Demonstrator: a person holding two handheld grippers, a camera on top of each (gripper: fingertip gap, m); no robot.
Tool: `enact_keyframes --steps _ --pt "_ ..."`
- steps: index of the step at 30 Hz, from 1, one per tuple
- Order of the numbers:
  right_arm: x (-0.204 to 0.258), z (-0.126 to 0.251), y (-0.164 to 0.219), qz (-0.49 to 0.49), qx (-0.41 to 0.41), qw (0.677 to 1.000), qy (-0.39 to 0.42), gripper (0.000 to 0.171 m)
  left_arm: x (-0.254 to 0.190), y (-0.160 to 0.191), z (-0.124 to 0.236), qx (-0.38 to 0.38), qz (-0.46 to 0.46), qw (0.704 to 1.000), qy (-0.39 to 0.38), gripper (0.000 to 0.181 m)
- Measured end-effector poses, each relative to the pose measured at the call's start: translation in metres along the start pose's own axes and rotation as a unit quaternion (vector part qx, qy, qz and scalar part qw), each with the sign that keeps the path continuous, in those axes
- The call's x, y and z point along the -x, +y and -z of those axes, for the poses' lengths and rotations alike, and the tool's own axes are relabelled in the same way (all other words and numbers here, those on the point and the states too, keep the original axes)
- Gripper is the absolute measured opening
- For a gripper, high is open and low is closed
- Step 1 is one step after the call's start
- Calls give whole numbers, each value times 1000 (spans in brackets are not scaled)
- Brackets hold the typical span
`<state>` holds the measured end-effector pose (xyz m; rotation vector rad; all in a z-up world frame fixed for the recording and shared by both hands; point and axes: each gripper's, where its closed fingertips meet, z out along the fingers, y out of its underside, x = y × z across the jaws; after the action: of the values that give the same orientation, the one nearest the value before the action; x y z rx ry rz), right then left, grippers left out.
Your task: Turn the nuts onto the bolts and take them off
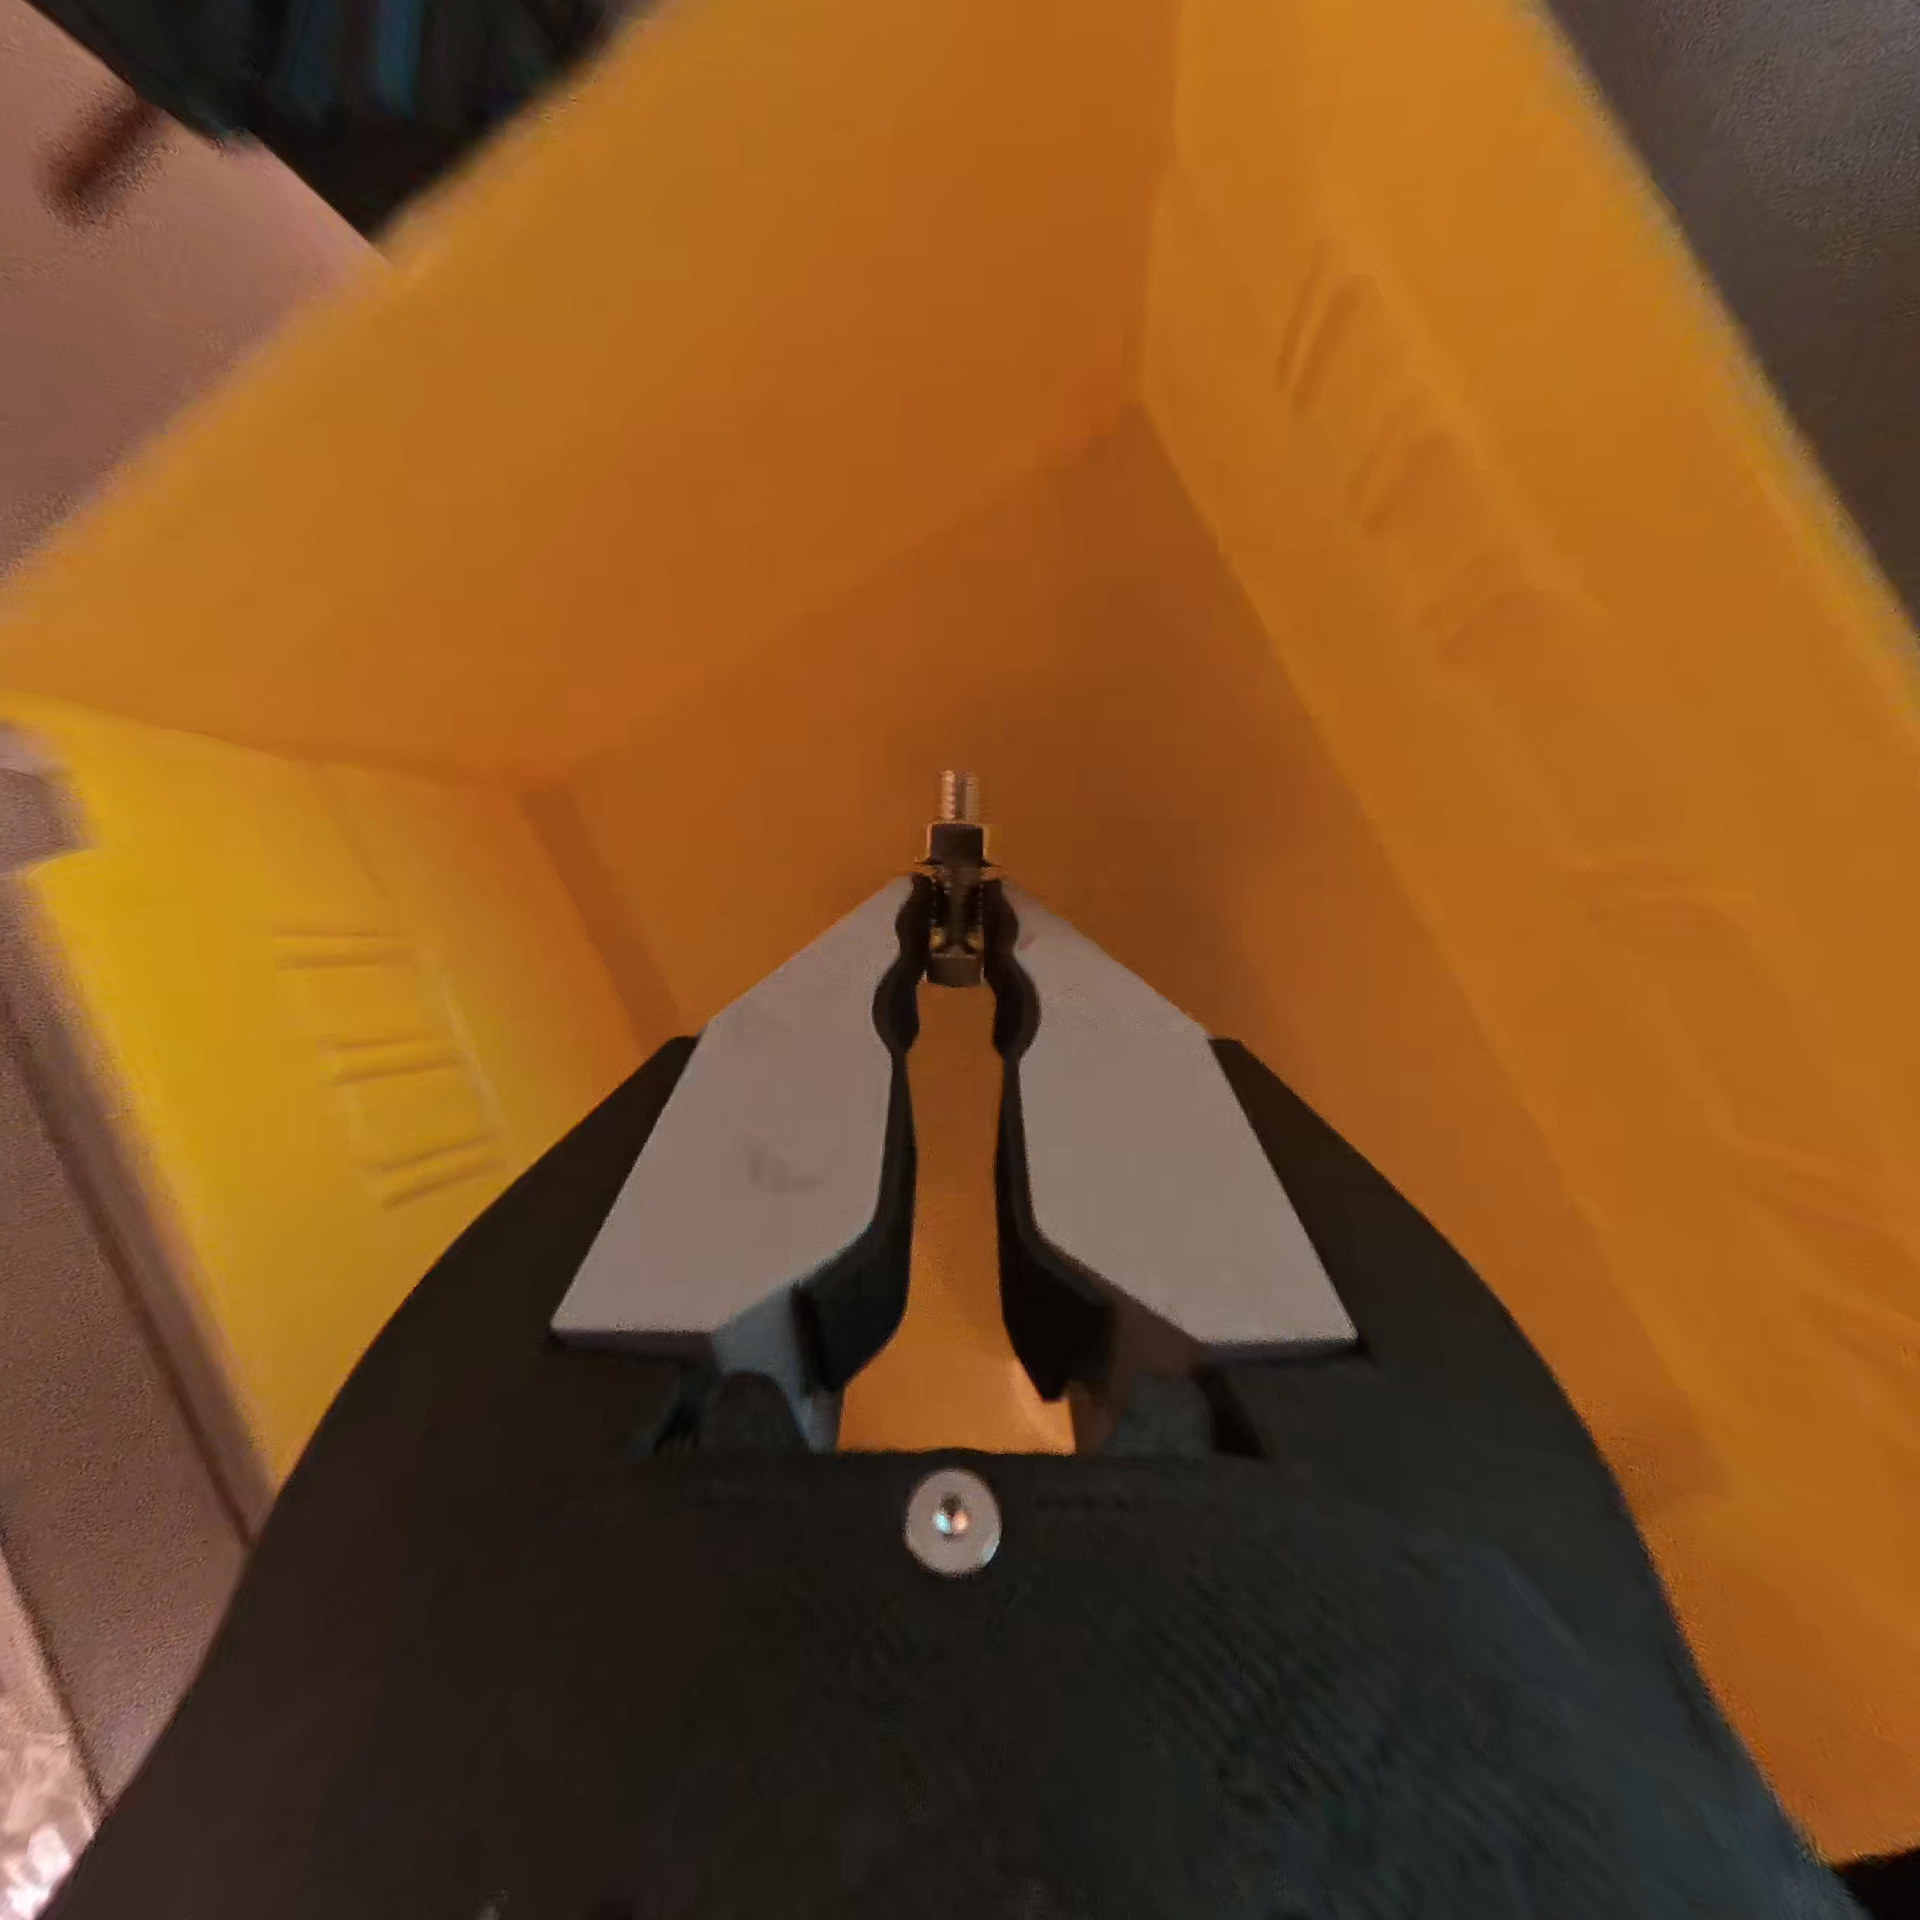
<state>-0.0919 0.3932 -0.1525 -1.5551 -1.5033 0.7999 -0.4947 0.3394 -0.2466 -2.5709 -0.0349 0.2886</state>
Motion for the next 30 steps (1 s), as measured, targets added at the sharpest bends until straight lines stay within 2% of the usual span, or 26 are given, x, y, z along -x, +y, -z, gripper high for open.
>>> enact_keyframes --steps 1,4,7,9,11,13,17,20,22,24,27,29,30 --pt "5 -4 1 -2 1 1000 -11 24 2 -13 16 -39 -2 999 -13 7" --pt "24 -18 -2 -13 -8 998 -60 25 -23 -62 89 -181 -15 983 -20 7" --pt "37 -33 -14 -29 -42 994 -101 26 -105 -101 165 -332 -55 940 58 7" --pt "43 -40 -27 -50 -79 988 -125 27 -162 -109 190 -393 -82 910 101 7" --pt "44 -44 -41 -70 -118 981 -140 31 -212 -112 200 -461 -93 871 143 7" --pt "38 -45 -52 -83 -154 975 -138 33 -245 -109 187 -496 -89 848 162 7" --pt "20 -56 -66 -86 -175 974 -114 38 -265 -112 135 -515 -82 837 165 7" --pt "-2 -79 -73 -78 -185 977 -70 39 -246 -123 99 -506 -65 848 141 7" --pt "-14 -95 -82 -71 -211 973 -58 41 -237 -130 81 -483 -55 861 152 7" --pt "-28 -113 -92 -70 -232 969 -45 51 -231 -137 72 -478 -58 862 157 7" --pt "-42 -137 -98 -53 -248 967 -33 59 -211 -141 45 -462 -75 877 108 7" --pt "-52 -152 -88 -16 -245 969 12 49 -203 -141 39 -444 -61 888 105 7" --pt "-54 -156 -84 -14 -238 971 24 41 -200 -142 43 -456 -56 883 99 7"
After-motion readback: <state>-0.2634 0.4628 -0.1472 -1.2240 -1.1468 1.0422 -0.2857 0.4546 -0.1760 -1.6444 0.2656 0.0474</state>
